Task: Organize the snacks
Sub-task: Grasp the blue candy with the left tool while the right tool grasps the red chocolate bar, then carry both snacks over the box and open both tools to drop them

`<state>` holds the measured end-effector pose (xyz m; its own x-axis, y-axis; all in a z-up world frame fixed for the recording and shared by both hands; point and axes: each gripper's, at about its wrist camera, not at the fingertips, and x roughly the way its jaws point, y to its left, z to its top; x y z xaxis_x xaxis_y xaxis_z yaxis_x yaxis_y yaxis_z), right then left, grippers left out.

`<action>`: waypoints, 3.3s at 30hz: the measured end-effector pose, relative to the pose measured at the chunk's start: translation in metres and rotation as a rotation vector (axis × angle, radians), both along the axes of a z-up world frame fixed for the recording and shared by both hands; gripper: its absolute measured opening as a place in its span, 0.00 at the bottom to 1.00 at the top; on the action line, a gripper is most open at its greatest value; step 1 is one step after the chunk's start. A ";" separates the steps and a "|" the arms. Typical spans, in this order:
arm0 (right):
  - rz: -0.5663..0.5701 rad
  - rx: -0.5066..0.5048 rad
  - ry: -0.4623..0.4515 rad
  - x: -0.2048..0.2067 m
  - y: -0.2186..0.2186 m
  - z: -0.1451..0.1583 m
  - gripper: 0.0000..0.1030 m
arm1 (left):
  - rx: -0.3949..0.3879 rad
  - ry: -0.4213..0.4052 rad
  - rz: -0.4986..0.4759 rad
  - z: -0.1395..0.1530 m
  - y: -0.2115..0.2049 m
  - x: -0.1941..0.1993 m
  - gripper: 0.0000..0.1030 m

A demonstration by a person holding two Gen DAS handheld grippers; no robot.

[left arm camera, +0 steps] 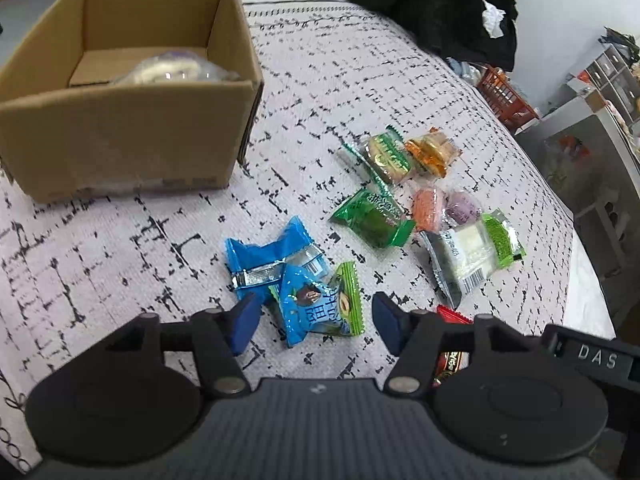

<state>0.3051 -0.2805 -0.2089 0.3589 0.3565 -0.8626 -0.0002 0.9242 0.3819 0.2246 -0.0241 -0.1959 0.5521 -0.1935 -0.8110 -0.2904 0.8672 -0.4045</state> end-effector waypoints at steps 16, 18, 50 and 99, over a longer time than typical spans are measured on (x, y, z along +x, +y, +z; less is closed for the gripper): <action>0.093 -0.041 0.023 0.008 0.017 -0.016 0.23 | 0.022 0.007 0.045 -0.015 -0.005 0.014 0.34; 0.092 -0.049 0.004 0.006 0.017 -0.012 0.23 | 0.023 0.005 0.050 -0.014 -0.005 0.013 0.32; 0.150 -0.041 -0.308 -0.024 0.076 0.094 0.23 | 0.060 -0.313 0.135 0.081 0.039 -0.023 0.29; 0.310 0.171 -0.341 0.013 0.203 0.078 0.44 | 0.008 -0.287 0.503 0.071 0.155 -0.035 0.32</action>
<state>0.3185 -0.0775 -0.1313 0.4654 0.6178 -0.6339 -0.4174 0.7847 0.4583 0.1896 0.1309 -0.1245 0.7729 0.1551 -0.6153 -0.5469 0.6545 -0.5220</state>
